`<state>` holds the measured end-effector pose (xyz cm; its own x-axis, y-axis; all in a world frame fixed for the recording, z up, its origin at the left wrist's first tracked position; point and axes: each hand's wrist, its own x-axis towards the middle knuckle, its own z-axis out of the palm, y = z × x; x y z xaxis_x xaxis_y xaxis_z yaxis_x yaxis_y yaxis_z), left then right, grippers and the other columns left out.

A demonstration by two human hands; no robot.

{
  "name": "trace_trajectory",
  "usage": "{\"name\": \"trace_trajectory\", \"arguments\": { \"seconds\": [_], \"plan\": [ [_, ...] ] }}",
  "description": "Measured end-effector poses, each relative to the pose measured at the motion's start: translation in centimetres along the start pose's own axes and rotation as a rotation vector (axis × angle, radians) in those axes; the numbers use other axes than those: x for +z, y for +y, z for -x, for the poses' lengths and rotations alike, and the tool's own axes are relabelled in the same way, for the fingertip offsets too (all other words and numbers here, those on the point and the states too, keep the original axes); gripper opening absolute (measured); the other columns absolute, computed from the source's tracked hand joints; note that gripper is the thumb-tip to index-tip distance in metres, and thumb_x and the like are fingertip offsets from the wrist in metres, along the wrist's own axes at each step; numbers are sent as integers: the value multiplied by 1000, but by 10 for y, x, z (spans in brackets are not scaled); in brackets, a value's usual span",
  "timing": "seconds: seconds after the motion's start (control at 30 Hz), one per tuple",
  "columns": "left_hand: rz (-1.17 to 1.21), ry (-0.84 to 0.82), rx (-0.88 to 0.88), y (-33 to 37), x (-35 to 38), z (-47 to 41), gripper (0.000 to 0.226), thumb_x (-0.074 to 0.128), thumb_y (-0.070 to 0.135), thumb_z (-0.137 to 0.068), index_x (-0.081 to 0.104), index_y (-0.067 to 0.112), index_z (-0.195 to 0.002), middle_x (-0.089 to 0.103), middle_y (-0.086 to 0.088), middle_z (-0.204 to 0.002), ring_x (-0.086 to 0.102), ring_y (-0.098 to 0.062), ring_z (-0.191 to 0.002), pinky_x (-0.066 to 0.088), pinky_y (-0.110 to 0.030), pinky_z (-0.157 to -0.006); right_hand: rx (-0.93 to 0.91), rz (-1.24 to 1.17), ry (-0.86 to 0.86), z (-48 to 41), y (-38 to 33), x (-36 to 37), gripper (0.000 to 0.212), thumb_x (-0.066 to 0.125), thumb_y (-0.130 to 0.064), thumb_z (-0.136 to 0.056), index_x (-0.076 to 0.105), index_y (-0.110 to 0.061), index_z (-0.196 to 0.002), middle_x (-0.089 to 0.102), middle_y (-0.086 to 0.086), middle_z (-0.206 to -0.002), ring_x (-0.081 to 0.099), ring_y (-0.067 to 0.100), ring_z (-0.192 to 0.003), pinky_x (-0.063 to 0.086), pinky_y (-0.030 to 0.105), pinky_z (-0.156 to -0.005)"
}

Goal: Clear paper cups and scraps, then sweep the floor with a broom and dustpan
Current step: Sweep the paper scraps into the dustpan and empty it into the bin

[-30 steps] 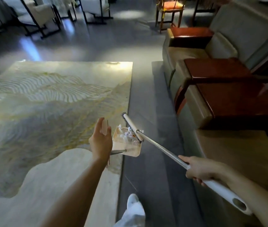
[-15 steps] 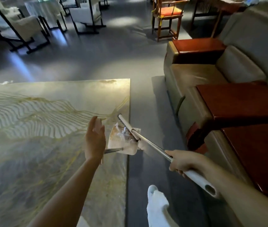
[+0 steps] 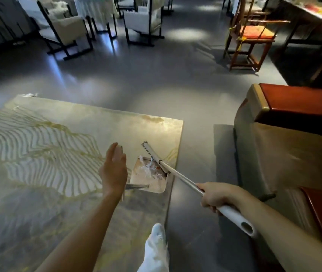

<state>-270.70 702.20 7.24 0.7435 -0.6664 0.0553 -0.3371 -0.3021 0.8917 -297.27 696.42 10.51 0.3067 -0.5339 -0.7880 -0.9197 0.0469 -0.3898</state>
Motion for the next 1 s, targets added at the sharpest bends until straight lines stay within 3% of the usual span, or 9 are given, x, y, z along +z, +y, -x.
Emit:
{"name": "trace_trajectory", "arguments": {
  "seconds": [0.23,0.33,0.47,0.53,0.63,0.77,0.87,1.0],
  "plan": [
    [-54,79,27,22,52,-196,36,55,28,-95,52,30,-131,67,-8,-113,64,-32,-93,52,-44,-85,-62,71,-48,-131,-116,-135,43,43,-1,-92,39,-12,-134,53,15,-76,49,16,-52,42,27,-47],
    [-58,136,47,35,69,-278,36,56,29,-94,55,26,-130,67,-5,-115,65,-33,-92,51,-41,-86,-106,131,-70,-188,-167,-189,49,42,-1,-90,35,-12,-137,54,16,-75,51,20,-49,44,31,-47],
    [-230,177,119,32,102,-395,32,54,22,-97,57,16,-128,59,0,-131,62,-29,-102,42,-30,-82,-147,225,-99,-272,-240,-265,54,47,-4,-91,29,-11,-142,55,11,-71,51,17,-45,43,24,-43],
    [-211,224,68,28,119,-452,34,53,22,-97,55,16,-130,59,0,-132,60,-26,-105,34,-22,-79,-163,279,-118,-320,-277,-302,55,48,-5,-91,29,-12,-142,56,10,-69,51,16,-45,43,24,-42],
    [-116,319,-47,26,134,-525,37,56,23,-96,55,18,-132,63,-3,-125,61,-28,-102,37,-25,-80,-182,392,-130,-384,-335,-350,61,44,-4,-89,24,-17,-146,56,8,-66,50,14,-41,42,21,-39],
    [-130,478,-108,17,127,-598,36,57,21,-95,57,15,-131,62,-4,-128,63,-28,-100,39,-26,-80,-218,579,-146,-458,-420,-394,56,42,-6,-85,31,-18,-139,58,6,-66,50,10,-32,40,17,-37],
    [-77,602,-238,-4,105,-628,33,56,20,-96,58,14,-128,64,-5,-124,63,-29,-98,41,-29,-78,-266,683,-173,-501,-491,-403,54,43,-6,-85,33,-19,-136,58,7,-67,52,13,-37,41,19,-37],
    [-68,755,-371,-35,62,-672,34,57,21,-95,58,14,-129,66,-10,-120,63,-32,-98,40,-30,-76,-329,814,-262,-550,-588,-390,49,42,-6,-84,34,-17,-130,58,7,-64,49,10,-27,39,16,-36]
  ]
}}
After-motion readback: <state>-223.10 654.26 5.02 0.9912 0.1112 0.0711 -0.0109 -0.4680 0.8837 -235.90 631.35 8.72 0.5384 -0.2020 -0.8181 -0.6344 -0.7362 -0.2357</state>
